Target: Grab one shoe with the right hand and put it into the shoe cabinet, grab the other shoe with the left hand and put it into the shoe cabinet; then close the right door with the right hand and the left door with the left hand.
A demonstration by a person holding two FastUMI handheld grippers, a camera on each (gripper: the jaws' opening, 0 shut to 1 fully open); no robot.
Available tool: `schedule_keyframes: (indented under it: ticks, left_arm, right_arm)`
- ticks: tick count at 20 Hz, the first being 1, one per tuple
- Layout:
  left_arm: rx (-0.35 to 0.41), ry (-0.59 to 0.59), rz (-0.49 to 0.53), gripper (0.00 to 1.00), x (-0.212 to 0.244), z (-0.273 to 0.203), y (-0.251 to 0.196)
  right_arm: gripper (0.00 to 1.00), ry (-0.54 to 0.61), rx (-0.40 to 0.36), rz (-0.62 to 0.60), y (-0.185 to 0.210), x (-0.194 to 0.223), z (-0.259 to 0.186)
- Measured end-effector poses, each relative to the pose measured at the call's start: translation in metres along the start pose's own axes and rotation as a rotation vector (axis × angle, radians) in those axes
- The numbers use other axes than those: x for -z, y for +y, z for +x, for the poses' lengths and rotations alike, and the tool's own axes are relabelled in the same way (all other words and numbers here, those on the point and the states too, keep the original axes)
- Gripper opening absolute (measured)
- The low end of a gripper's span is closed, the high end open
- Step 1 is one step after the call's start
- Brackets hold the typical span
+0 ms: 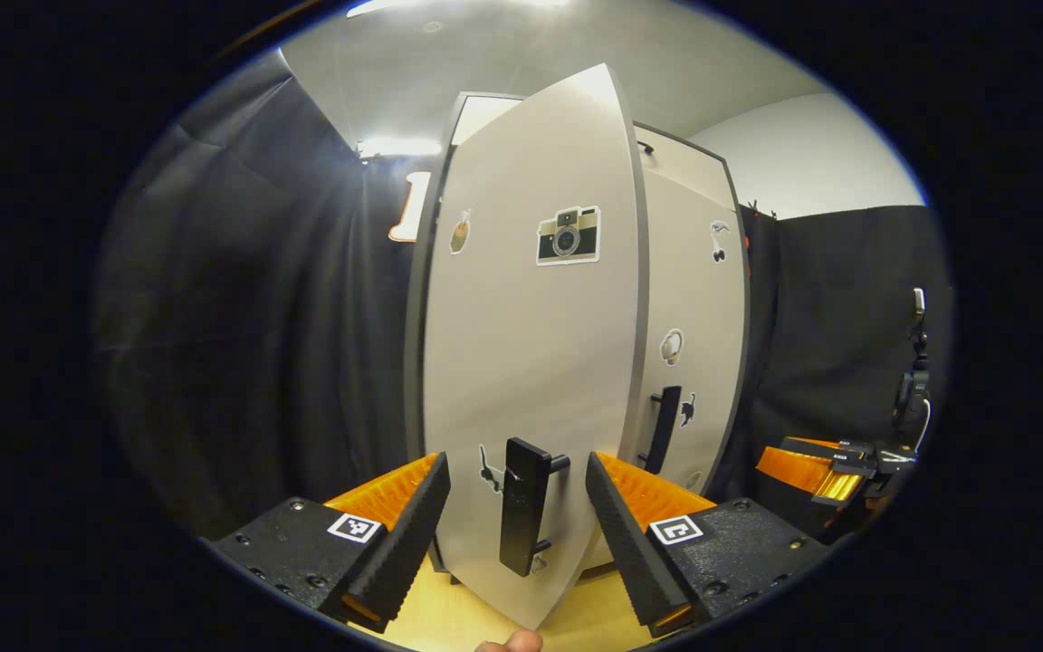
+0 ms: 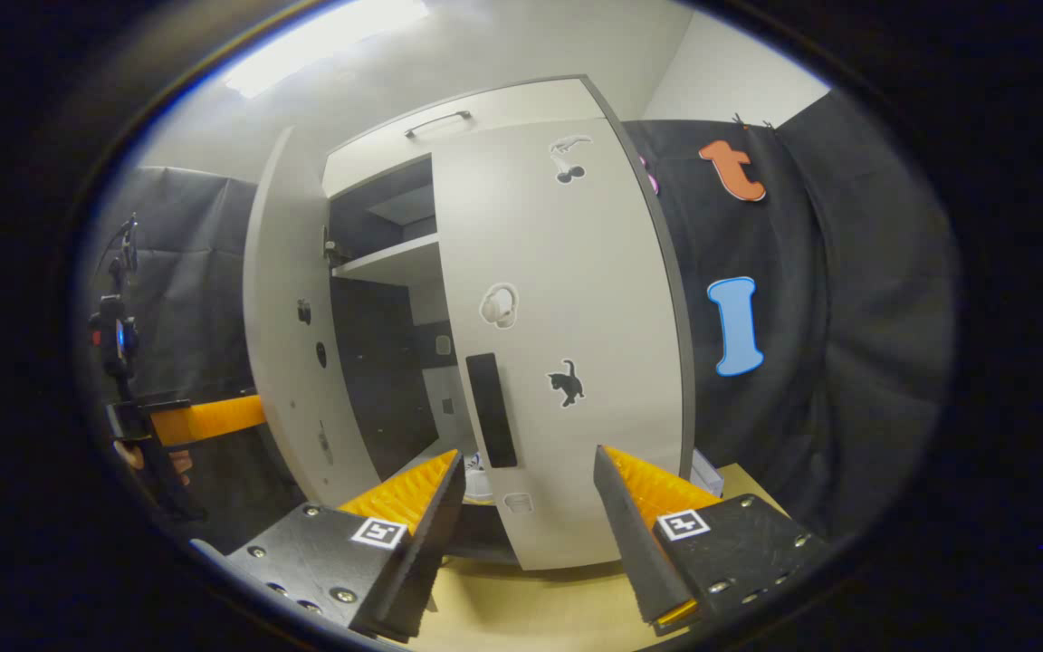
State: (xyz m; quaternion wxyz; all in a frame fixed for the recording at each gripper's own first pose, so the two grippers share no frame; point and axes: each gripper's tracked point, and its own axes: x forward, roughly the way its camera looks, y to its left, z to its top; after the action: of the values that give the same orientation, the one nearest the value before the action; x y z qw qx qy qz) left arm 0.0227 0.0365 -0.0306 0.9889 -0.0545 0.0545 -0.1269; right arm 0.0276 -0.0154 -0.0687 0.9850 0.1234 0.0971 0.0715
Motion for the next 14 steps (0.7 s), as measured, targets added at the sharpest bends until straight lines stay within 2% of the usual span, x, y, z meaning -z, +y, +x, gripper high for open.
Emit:
schedule_keyframes:
  ticks: [1, 2, 3, 14]
  left_arm:
    - [0.024, -0.005, -0.014, 0.93, -0.001, 0.004, -0.008]
    - [0.038, -0.008, -0.022, 0.88, 0.0, 0.009, -0.014]
    - [0.047, -0.007, -0.025, 0.93, 0.0, 0.011, -0.018]
    - [0.08, -0.011, 0.01, 0.93, 0.002, 0.012, -0.02]
  right_arm:
    - [0.77, -0.002, 0.002, 0.001, 0.0, -0.001, -0.002]
    - [0.85, -0.004, 0.005, 0.002, -0.001, -0.001, -0.004]
    - [0.85, -0.005, 0.008, 0.003, -0.001, -0.002, -0.005]
    - [0.85, -0.034, 0.072, 0.011, -0.018, -0.015, -0.021]
